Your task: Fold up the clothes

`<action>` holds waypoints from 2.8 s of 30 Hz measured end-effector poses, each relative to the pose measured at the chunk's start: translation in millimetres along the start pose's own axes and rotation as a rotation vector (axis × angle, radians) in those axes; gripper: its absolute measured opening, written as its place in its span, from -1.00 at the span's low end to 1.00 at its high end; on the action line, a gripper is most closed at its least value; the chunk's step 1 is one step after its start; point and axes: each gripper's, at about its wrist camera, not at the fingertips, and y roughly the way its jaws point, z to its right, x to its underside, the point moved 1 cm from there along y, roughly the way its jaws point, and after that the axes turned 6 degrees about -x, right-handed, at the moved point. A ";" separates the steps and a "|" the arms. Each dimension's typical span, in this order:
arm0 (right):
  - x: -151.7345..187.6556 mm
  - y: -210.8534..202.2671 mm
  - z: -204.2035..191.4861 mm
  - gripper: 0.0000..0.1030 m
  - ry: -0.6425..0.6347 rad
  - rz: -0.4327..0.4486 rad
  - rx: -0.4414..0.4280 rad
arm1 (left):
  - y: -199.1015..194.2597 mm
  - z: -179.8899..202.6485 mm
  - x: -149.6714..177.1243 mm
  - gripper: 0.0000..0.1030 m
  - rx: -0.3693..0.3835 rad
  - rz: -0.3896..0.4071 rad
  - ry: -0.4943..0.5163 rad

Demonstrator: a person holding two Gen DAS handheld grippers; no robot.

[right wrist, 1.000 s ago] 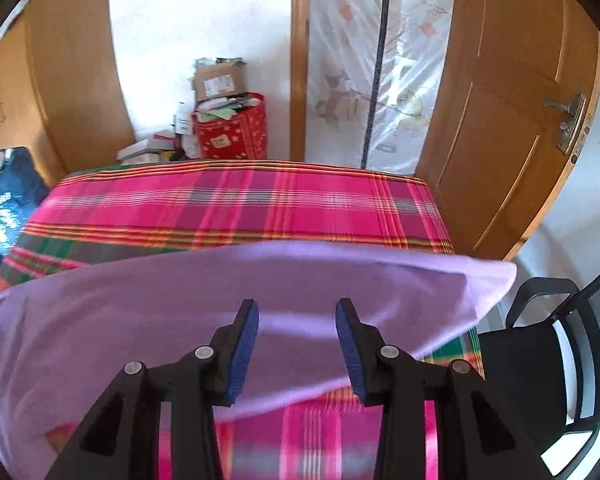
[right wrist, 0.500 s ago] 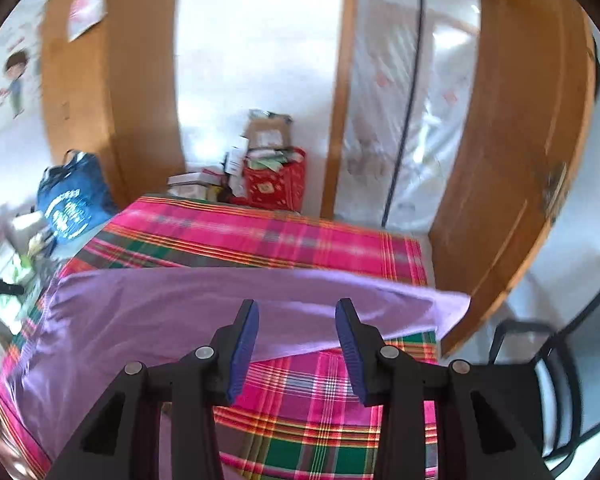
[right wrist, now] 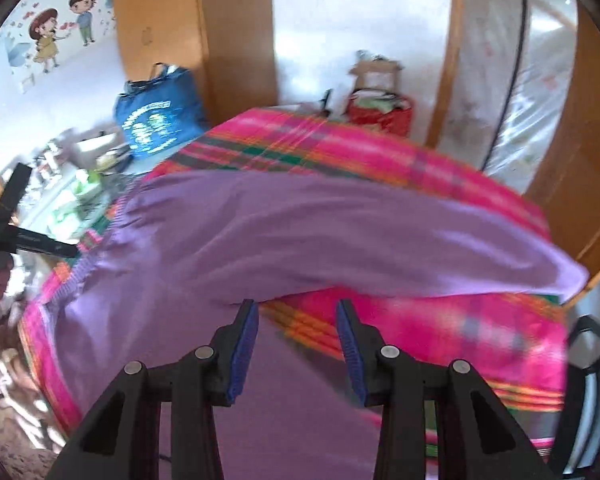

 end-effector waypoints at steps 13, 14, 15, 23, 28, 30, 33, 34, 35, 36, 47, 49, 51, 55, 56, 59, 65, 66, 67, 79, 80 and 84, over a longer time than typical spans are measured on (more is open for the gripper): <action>25.6 43.6 -22.2 -0.21 0.074 -0.060 -0.112 | 20.4 6.2 -10.8 -0.14 0.151 -0.025 -0.022; 26.4 44.9 -21.9 -0.21 0.079 -0.062 -0.112 | 20.4 5.9 -12.1 -0.14 0.152 -0.021 -0.028; 27.7 46.3 -21.2 -0.21 0.084 -0.065 -0.110 | 20.1 4.9 -13.3 -0.14 0.144 -0.014 -0.035; 35.3 51.1 -10.0 -0.21 0.170 -0.054 -0.128 | 22.0 12.0 -14.0 -0.13 0.065 0.017 -0.030; 38.3 44.9 0.3 -0.21 0.236 -0.015 -0.130 | 21.4 14.3 -8.3 -0.40 0.023 0.036 -0.002; 39.6 42.1 5.7 -0.21 0.263 -0.001 -0.125 | 22.5 10.9 -7.1 -0.65 -0.004 0.044 0.001; 42.6 38.1 17.7 -0.21 0.312 0.015 -0.116 | 22.7 3.3 -8.7 -0.97 -0.050 0.067 -0.018; 43.8 36.3 22.5 -0.21 0.332 0.021 -0.110 | 22.6 0.6 -9.6 -0.97 -0.068 0.075 -0.025; 44.9 33.9 26.7 -0.21 0.347 0.030 -0.107 | 22.7 -2.3 -10.4 -0.99 -0.080 0.082 -0.033; 46.1 30.5 31.0 -0.21 0.362 0.041 -0.103 | 23.2 -6.3 -11.0 -1.00 -0.071 0.081 -0.045; 87.9 -49.2 87.6 -0.21 0.533 0.194 0.071 | 16.6 -5.8 0.2 -0.89 -0.050 0.068 -0.015; 94.8 -72.3 98.2 -0.21 0.536 0.210 0.146 | 13.6 -4.4 1.0 -0.83 -0.059 0.069 -0.002; 99.7 -94.7 106.4 -0.21 0.527 0.220 0.219 | 8.6 -2.7 4.1 -0.81 -0.074 0.070 0.012; 103.0 -150.6 119.4 -0.21 0.522 0.303 0.364 | -2.2 3.7 13.4 -0.57 -0.062 0.070 0.050; 104.2 -160.9 121.2 -0.21 0.526 0.323 0.381 | -4.8 5.1 17.6 -0.55 -0.051 0.059 0.056; 109.3 -179.7 121.7 -0.21 0.520 0.348 0.420 | -10.8 6.5 28.8 -0.51 -0.039 0.038 0.058; 125.2 -192.7 116.5 -0.21 0.463 0.282 0.529 | -23.3 8.8 48.1 -0.50 -0.046 0.033 0.077; 128.1 -200.0 119.4 -0.21 0.468 0.285 0.556 | -23.9 9.7 50.3 -0.50 -0.047 0.029 0.085; 130.1 -208.6 123.7 -0.21 0.480 0.293 0.584 | -24.1 10.7 52.2 -0.50 -0.048 0.023 0.092; 97.3 -142.3 118.8 -0.21 0.364 0.148 0.472 | -16.5 31.5 27.0 -0.46 -0.059 0.022 0.132; 89.2 -126.3 113.7 -0.21 0.336 0.124 0.438 | -18.3 33.6 22.4 -0.46 -0.064 0.029 0.137; 48.8 -87.3 96.2 -0.21 0.229 0.103 0.309 | -28.9 44.9 -0.2 -0.46 -0.094 0.073 0.164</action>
